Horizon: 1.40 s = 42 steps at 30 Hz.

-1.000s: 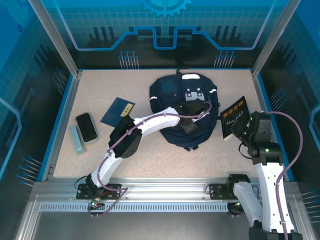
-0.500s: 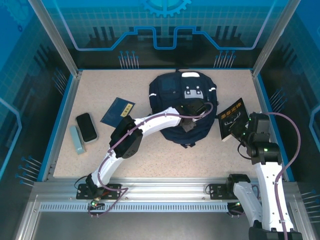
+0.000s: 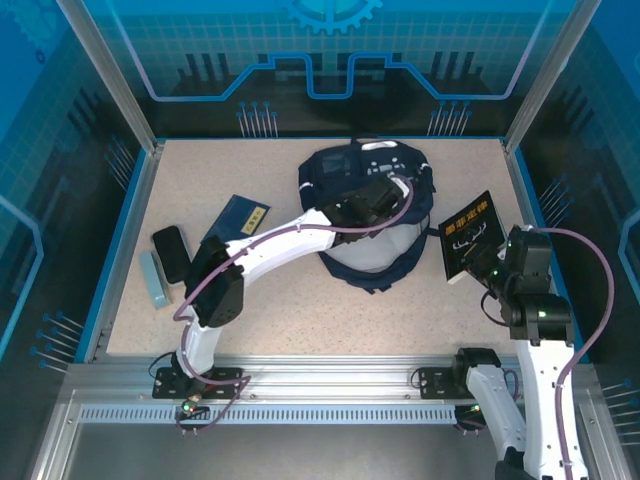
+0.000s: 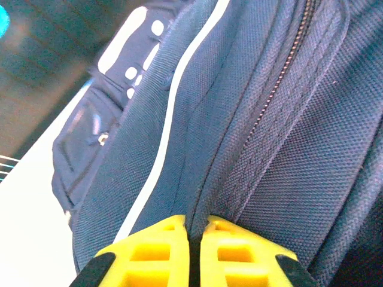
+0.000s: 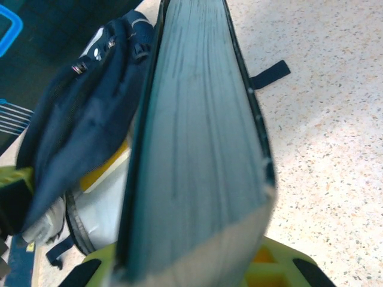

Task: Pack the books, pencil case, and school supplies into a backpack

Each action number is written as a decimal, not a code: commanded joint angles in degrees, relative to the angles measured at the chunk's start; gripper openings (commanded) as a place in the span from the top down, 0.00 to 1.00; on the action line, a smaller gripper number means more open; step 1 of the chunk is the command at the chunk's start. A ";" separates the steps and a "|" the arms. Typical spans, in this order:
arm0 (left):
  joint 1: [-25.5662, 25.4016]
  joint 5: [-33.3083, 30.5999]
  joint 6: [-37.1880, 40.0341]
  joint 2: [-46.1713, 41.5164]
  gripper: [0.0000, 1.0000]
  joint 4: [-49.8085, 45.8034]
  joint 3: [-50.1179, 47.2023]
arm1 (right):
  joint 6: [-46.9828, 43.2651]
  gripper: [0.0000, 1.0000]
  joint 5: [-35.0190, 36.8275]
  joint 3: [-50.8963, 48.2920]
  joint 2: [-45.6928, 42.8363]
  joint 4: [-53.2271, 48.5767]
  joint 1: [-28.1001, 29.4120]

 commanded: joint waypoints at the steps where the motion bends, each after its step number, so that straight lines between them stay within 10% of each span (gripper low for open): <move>1: -0.34 -2.82 -4.04 -5.21 0.94 10.93 0.17 | -1.12 0.97 -7.45 2.42 -0.94 1.44 -0.79; 16: -4.94 -7.99 -10.32 -6.80 0.96 15.08 0.39 | 18.42 0.96 -35.70 -18.19 -1.56 25.92 -0.15; 26: -4.94 -8.69 -13.12 -9.96 0.97 13.17 -0.68 | 30.72 0.97 -31.81 -27.75 5.67 52.55 2.45; 42: -4.93 -7.46 -14.54 -9.65 0.97 11.06 0.63 | 31.51 0.95 -13.56 -19.48 34.72 65.64 13.67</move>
